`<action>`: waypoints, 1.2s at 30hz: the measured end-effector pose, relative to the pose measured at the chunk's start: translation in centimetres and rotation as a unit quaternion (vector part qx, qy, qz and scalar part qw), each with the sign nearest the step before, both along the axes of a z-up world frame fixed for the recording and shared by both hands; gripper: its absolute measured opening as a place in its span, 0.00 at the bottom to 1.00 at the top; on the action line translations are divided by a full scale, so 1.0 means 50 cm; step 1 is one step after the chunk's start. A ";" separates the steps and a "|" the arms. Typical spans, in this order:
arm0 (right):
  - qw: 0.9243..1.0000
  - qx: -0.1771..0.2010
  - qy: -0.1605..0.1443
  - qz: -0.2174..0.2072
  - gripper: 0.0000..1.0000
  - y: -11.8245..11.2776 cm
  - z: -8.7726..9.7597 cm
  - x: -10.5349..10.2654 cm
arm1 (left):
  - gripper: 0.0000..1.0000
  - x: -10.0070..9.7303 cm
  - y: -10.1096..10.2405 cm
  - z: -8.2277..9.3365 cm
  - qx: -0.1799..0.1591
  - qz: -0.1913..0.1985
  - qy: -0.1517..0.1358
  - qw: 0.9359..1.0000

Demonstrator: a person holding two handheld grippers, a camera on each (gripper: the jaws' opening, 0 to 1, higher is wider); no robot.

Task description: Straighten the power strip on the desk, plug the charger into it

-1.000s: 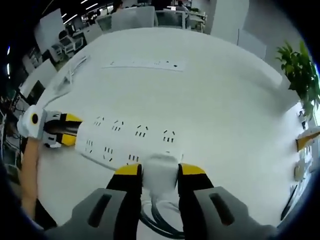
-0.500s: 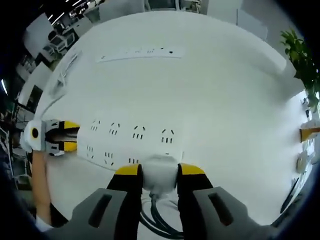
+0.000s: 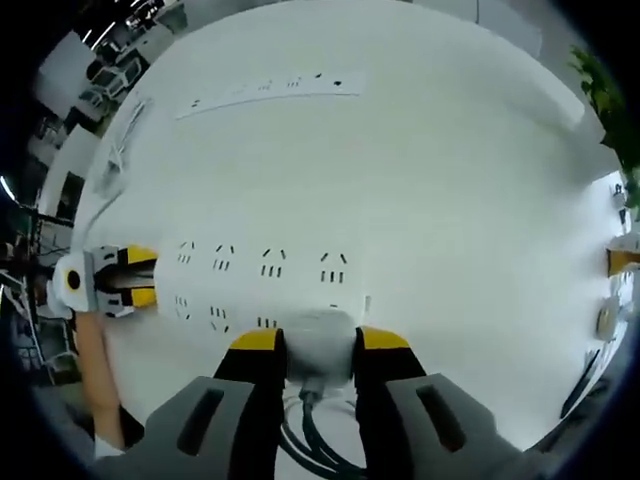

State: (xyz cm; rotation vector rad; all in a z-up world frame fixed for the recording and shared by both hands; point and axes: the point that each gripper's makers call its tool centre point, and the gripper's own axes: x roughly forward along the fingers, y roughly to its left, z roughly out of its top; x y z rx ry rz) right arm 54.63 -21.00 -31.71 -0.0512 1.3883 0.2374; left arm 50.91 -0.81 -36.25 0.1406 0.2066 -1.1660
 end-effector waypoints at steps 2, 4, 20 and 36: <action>1.000 -0.004 0.005 0.000 0.25 -0.001 0.001 0.012 | 0.22 -0.001 0.000 0.000 0.000 0.000 -0.001 1.000; 1.000 -0.008 0.007 -0.003 0.25 -0.001 0.001 0.021 | 0.22 -0.001 -0.001 0.000 0.000 0.001 0.000 1.000; 1.000 -0.006 0.009 -0.013 0.27 -0.003 -0.022 -0.015 | 0.22 -0.006 -0.002 0.001 0.000 0.001 0.000 1.000; 1.000 0.014 0.000 -0.021 0.29 -0.014 -0.016 0.008 | 0.22 -0.004 -0.001 0.001 0.000 -0.001 -0.001 1.000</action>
